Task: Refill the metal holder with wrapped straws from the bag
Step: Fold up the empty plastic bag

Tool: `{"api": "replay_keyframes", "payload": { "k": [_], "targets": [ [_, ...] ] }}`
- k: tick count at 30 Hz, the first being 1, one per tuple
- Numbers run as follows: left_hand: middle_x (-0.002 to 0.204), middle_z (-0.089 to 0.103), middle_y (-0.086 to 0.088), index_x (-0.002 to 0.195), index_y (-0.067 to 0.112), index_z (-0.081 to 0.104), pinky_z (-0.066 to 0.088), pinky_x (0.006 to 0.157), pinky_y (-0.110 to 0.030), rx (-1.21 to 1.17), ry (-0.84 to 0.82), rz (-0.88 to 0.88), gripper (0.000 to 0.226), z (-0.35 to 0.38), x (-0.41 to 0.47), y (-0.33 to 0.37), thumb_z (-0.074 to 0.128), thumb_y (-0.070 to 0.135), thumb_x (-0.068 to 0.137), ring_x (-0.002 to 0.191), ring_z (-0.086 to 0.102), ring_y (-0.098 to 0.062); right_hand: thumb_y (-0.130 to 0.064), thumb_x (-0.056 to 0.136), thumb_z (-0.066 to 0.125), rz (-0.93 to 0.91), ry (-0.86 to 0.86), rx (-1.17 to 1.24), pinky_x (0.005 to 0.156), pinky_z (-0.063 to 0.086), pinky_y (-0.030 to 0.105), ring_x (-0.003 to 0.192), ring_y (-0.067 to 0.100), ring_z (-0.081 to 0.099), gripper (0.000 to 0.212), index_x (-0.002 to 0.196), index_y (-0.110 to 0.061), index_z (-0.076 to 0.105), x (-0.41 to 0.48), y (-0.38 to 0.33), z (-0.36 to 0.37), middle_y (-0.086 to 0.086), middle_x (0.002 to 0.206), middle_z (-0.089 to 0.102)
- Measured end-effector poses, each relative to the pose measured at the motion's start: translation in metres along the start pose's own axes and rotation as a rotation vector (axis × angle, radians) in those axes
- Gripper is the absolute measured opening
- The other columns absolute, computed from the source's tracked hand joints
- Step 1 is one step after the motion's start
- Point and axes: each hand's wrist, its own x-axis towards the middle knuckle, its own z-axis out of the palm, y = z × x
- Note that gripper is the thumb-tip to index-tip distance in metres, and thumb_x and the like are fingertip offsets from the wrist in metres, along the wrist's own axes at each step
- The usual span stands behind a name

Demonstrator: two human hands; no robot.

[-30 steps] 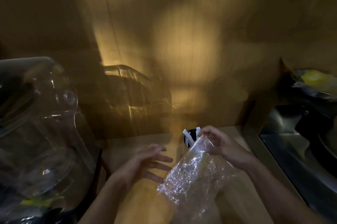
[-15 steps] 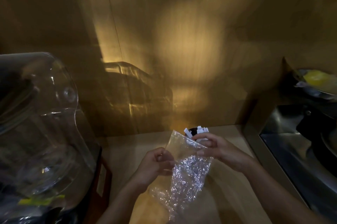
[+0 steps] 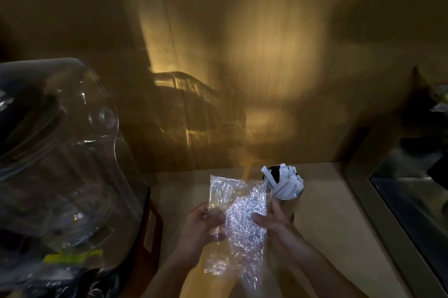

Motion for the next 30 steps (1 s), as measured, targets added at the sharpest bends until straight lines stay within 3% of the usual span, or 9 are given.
{"api": "replay_keyframes", "payload": {
  "k": [2, 6, 9, 13, 17, 20, 24, 27, 30],
  "targets": [
    [0.062, 0.062, -0.003, 0.068, 0.007, 0.059, 0.056, 0.057, -0.036, 0.015, 0.048, -0.021, 0.015, -0.003, 0.000, -0.003, 0.067, -0.004, 0.074, 0.058, 0.060, -0.014, -0.014, 0.050, 0.086, 0.016, 0.008, -0.066, 0.070, 0.051, 0.015, 0.096, -0.012, 0.058, 0.082, 0.115, -0.046, 0.046, 0.003, 0.005, 0.002, -0.031, 0.108, 0.061],
    [0.054, 0.048, 0.005, 0.062, 0.015, 0.049, 0.032, 0.037, -0.013, 0.143, 0.166, -0.027, 0.028, -0.011, 0.004, -0.013, 0.072, 0.003, 0.072, 0.048, 0.044, -0.005, 0.007, 0.062, 0.076, 0.055, 0.195, -0.136, 0.059, 0.055, 0.027, 0.097, 0.019, 0.058, 0.078, 0.122, -0.031, 0.041, 0.019, 0.017, 0.000, -0.001, 0.113, 0.052],
    [0.070, 0.058, -0.003, 0.082, 0.013, 0.053, 0.038, 0.037, -0.016, 0.166, 0.235, -0.081, 0.018, -0.018, 0.007, -0.024, 0.067, 0.004, 0.077, 0.062, 0.051, -0.013, 0.013, 0.066, 0.072, 0.011, 0.262, -0.240, 0.050, 0.053, 0.023, 0.087, 0.016, 0.058, 0.068, 0.114, -0.025, 0.042, 0.033, 0.032, 0.000, 0.001, 0.109, 0.051],
    [0.078, 0.060, -0.010, 0.099, 0.009, 0.047, 0.050, 0.041, -0.026, 0.110, 0.356, -0.116, 0.030, -0.028, 0.013, -0.040, 0.058, -0.010, 0.079, 0.064, 0.058, -0.018, 0.015, 0.064, 0.068, -0.075, 0.341, -0.456, 0.060, 0.043, 0.030, 0.076, 0.018, 0.052, 0.053, 0.087, -0.024, 0.042, 0.052, 0.054, 0.004, 0.003, 0.094, 0.052],
    [0.071, 0.051, -0.010, 0.074, 0.012, 0.048, 0.045, 0.037, -0.023, 0.248, 0.412, -0.104, 0.032, -0.035, 0.025, -0.056, 0.050, -0.020, 0.075, 0.057, 0.051, -0.019, 0.016, 0.066, 0.064, -0.088, 0.291, -0.651, 0.068, 0.040, 0.029, 0.071, 0.010, 0.053, 0.044, 0.063, -0.025, 0.049, 0.065, 0.075, 0.006, 0.000, 0.072, 0.054],
    [0.081, 0.056, -0.016, 0.072, 0.016, 0.055, 0.047, 0.064, -0.034, 0.420, 0.348, -0.062, 0.027, -0.038, 0.030, -0.064, 0.058, -0.011, 0.071, 0.073, 0.055, -0.026, -0.001, 0.073, 0.069, 0.009, 0.255, -0.708, 0.066, 0.041, 0.022, 0.075, 0.011, 0.052, 0.026, 0.078, -0.023, 0.055, 0.069, 0.079, 0.005, 0.002, 0.088, 0.057],
    [0.130, 0.048, -0.014, 0.126, 0.008, 0.048, 0.036, 0.100, -0.026, 0.821, 0.172, -0.085, 0.058, -0.041, 0.035, -0.074, 0.072, 0.006, 0.073, 0.120, 0.048, -0.027, -0.020, 0.074, 0.073, 0.141, 0.090, -0.994, 0.095, 0.041, 0.031, 0.113, 0.021, 0.048, 0.053, 0.120, -0.015, 0.049, 0.077, 0.080, 0.002, 0.004, 0.116, 0.045],
    [0.153, 0.016, -0.013, 0.141, 0.013, 0.025, 0.015, 0.106, -0.017, 1.017, 0.033, -0.060, 0.073, -0.042, 0.038, -0.084, 0.066, 0.018, 0.080, 0.143, 0.016, -0.024, -0.039, 0.075, 0.069, 0.201, 0.020, -1.294, 0.107, 0.027, 0.034, 0.130, 0.021, 0.034, 0.072, 0.136, -0.021, 0.035, 0.082, 0.082, 0.000, 0.005, 0.140, 0.035],
    [0.157, 0.006, -0.012, 0.143, 0.019, 0.020, 0.017, 0.116, -0.031, 1.177, 0.004, -0.070, 0.074, -0.048, 0.042, -0.091, 0.061, 0.031, 0.083, 0.145, 0.010, -0.024, -0.053, 0.077, 0.060, 0.216, 0.019, -1.459, 0.108, 0.019, 0.038, 0.136, 0.023, 0.023, 0.073, 0.139, -0.029, 0.029, 0.080, 0.085, 0.001, 0.003, 0.149, 0.022]
  ]
}}
